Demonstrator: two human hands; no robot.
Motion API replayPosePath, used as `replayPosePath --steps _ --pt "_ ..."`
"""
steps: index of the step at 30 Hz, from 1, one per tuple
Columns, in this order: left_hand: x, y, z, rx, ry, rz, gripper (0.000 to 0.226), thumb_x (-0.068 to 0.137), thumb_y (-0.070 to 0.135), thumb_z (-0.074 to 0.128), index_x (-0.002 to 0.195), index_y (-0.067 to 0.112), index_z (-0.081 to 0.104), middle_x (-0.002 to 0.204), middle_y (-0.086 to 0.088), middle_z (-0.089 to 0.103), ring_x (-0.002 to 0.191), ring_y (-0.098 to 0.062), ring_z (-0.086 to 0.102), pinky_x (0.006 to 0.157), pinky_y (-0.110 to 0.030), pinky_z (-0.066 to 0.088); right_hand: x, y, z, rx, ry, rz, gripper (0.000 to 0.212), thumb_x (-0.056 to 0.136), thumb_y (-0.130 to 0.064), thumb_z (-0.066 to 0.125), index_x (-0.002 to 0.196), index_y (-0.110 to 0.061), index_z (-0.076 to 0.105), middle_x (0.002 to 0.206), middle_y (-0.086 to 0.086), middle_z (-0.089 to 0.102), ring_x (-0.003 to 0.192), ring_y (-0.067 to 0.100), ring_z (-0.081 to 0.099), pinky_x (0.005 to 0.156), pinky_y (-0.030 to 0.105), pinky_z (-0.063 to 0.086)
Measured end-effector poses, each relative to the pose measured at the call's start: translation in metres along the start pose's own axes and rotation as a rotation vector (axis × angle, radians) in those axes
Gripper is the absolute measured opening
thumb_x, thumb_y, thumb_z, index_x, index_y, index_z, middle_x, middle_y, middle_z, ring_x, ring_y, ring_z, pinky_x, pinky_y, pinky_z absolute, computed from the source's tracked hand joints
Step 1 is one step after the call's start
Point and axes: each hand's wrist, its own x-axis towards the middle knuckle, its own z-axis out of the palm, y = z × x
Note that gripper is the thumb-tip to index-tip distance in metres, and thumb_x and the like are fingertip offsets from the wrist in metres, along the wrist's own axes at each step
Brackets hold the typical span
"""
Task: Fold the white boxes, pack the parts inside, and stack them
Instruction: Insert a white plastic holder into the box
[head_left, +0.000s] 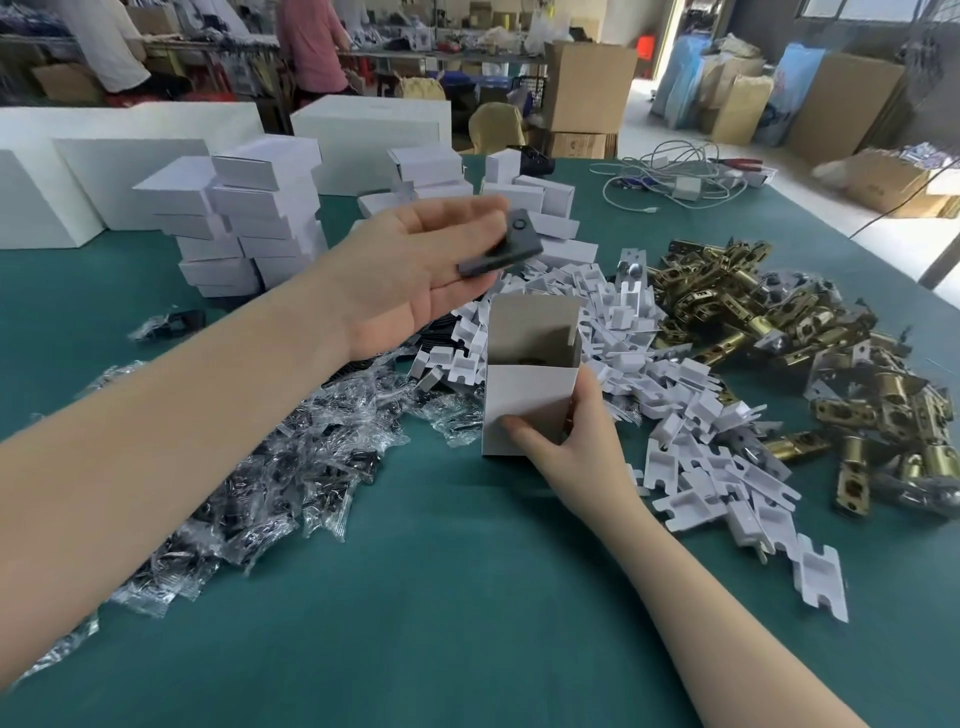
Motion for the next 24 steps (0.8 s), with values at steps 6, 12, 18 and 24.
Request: replayPosePath --steps 6,12,18,24 --pt "-0.001 -0.014 0.005 0.478 -0.055 0.125 0.028 0.079 0.004 0.075 0.099 0.023 0.071 0.086 0.007 0.076 0.086 -0.007 0.071 0.076 -0.019 0.056 0.000 0.000 0.000 -0.014 -0.007 0.006 0.051 0.083 -0.016 0.076 0.110 -0.042 0.042 0.100 -0.044 0.053 0.097 -0.015 0.053 0.076 0.004 0.040" --pt "-0.002 -0.024 0.004 1.167 -0.102 0.307 0.024 0.093 0.037 0.066 0.085 0.016 0.072 0.067 0.003 0.065 0.058 -0.009 0.054 0.055 -0.024 0.037 0.001 0.001 0.000 0.034 0.004 0.003 0.052 0.083 -0.010 0.076 0.115 -0.036 0.045 0.103 -0.025 0.057 0.094 -0.018 0.054 0.074 0.002 0.040" --pt "-0.006 -0.030 0.007 1.237 -0.068 0.404 0.031 0.095 0.025 0.065 0.125 0.033 0.067 0.103 0.016 0.071 0.094 -0.003 0.062 0.085 -0.024 0.048 0.001 -0.001 0.002 0.022 -0.002 -0.027 0.053 0.084 -0.012 0.076 0.110 -0.043 0.042 0.110 -0.022 0.054 0.096 -0.016 0.052 0.075 0.004 0.042" --pt "-0.007 -0.035 0.011 1.165 0.084 0.498 0.018 0.095 0.026 0.063 0.110 0.020 0.070 0.086 0.012 0.069 0.087 -0.006 0.062 0.081 -0.028 0.049 0.002 0.003 0.001 0.039 -0.005 -0.019 0.056 0.084 -0.011 0.076 0.119 -0.039 0.043 0.114 -0.017 0.057 0.097 -0.011 0.056 0.077 0.008 0.045"
